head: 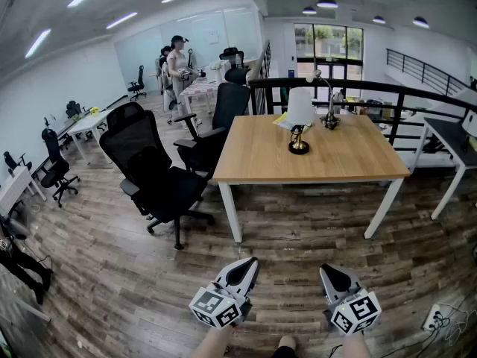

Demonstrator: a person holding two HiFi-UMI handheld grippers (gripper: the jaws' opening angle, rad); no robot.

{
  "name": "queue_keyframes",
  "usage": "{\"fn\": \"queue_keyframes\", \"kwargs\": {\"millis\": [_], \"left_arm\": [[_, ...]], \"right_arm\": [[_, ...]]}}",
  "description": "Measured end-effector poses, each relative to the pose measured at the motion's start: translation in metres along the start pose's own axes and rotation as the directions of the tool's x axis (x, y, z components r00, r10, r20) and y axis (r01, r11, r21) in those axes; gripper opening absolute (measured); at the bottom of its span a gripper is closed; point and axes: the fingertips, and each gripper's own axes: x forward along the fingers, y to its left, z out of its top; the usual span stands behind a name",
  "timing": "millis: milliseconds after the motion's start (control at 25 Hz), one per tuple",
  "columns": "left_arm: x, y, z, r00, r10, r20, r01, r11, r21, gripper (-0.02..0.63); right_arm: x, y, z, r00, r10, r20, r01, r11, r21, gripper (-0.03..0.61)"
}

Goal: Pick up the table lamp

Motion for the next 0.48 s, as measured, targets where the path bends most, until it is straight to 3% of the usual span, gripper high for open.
{"fn": "queue_keyframes", "kwargs": {"millis": [480], "left_arm": [[0.103,0.024,-0.019,0.999,0.028,-0.027,-0.029,1.000,-0.011,0.010]], "right_arm": [[0.049,-0.095,0.004,1.000,0.028,-0.007,-0.028,1.000,0.004,0.041]]}}
